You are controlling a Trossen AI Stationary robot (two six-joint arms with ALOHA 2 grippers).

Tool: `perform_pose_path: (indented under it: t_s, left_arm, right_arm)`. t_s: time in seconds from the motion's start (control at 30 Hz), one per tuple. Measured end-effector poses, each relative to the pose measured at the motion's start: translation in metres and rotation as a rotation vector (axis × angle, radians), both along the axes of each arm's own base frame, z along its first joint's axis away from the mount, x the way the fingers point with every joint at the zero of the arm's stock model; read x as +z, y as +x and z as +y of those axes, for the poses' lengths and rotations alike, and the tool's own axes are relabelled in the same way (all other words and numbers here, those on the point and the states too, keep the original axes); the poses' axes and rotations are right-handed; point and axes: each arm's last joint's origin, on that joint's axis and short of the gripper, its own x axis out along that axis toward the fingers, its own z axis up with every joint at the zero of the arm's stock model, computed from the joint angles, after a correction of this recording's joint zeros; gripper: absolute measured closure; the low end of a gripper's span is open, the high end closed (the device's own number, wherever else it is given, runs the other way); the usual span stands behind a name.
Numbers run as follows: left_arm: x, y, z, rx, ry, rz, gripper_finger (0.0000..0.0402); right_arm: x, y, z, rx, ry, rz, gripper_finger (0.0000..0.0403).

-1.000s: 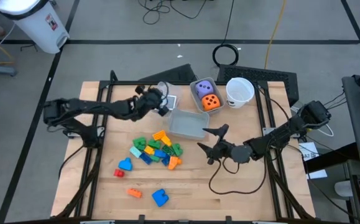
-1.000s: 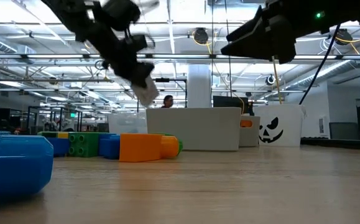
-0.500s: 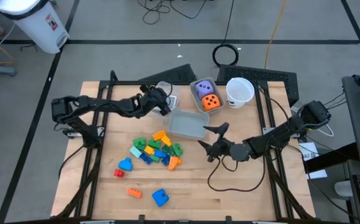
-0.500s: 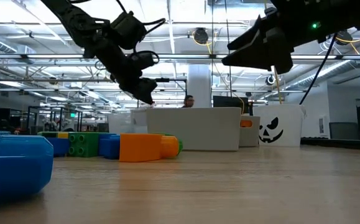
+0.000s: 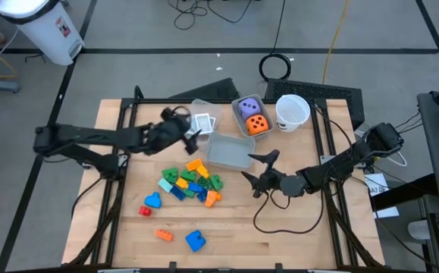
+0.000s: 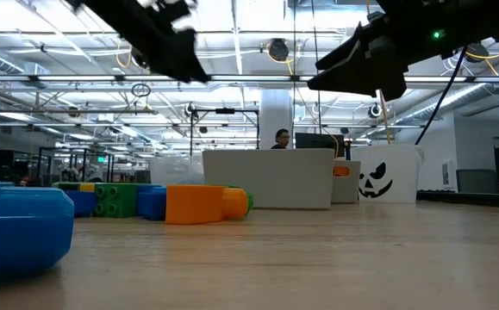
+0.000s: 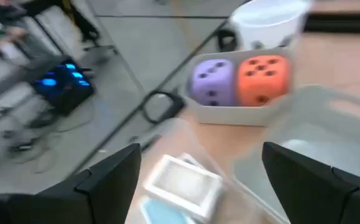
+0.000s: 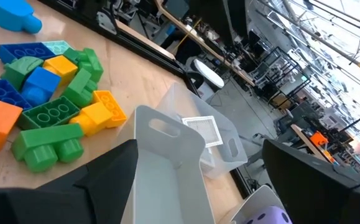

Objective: Pick & Place Toys
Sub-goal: Put the red game piece into the bottom gray bin

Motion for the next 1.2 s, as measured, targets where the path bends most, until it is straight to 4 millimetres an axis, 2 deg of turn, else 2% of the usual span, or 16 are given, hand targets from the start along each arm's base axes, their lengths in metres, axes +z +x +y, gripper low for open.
perform_pose_path:
  t_s: [0.1,0.2,0.33,0.4,0.53,0.73,1.0,1.2]
  left_arm:
    - [0.013,-0.021,-0.024,-0.061,-0.083,-0.045,0.0068]
    - [0.016,-0.044,-0.044,-0.162,-0.223,-0.026,0.0073]
    - [0.007,-0.07,-0.067,-0.302,-0.536,0.109,0.008]
    - [0.001,-0.079,-0.078,-0.318,-0.722,0.195,0.0083]
    - [-0.013,-0.095,-0.101,-0.157,-0.985,0.349,0.0092]
    - [-0.031,-0.109,-0.128,0.218,-1.142,0.466,0.0107]
    - [-0.054,-0.112,-0.162,0.421,-1.157,0.551,0.0123]
    - [-0.068,-0.112,-0.175,0.53,-1.139,0.616,0.0128]
  right_arm:
    - [0.0,0.0,0.0,0.0,0.004,-0.002,0.0078]
    - [0.0,0.0,0.0,0.0,0.007,-0.004,0.0078]
    - [0.0,0.0,0.001,0.0,0.025,-0.015,0.0078]
    - [0.001,-0.001,0.002,0.006,0.029,-0.022,0.0078]
    - [0.003,-0.002,0.007,0.027,0.036,-0.043,0.0078]
    - [0.007,-0.003,0.013,0.071,0.042,-0.072,0.0078]
    - [0.008,-0.005,0.019,0.104,0.04,-0.083,0.0078]
    - [0.009,-0.004,0.019,0.117,0.043,-0.085,0.0078]
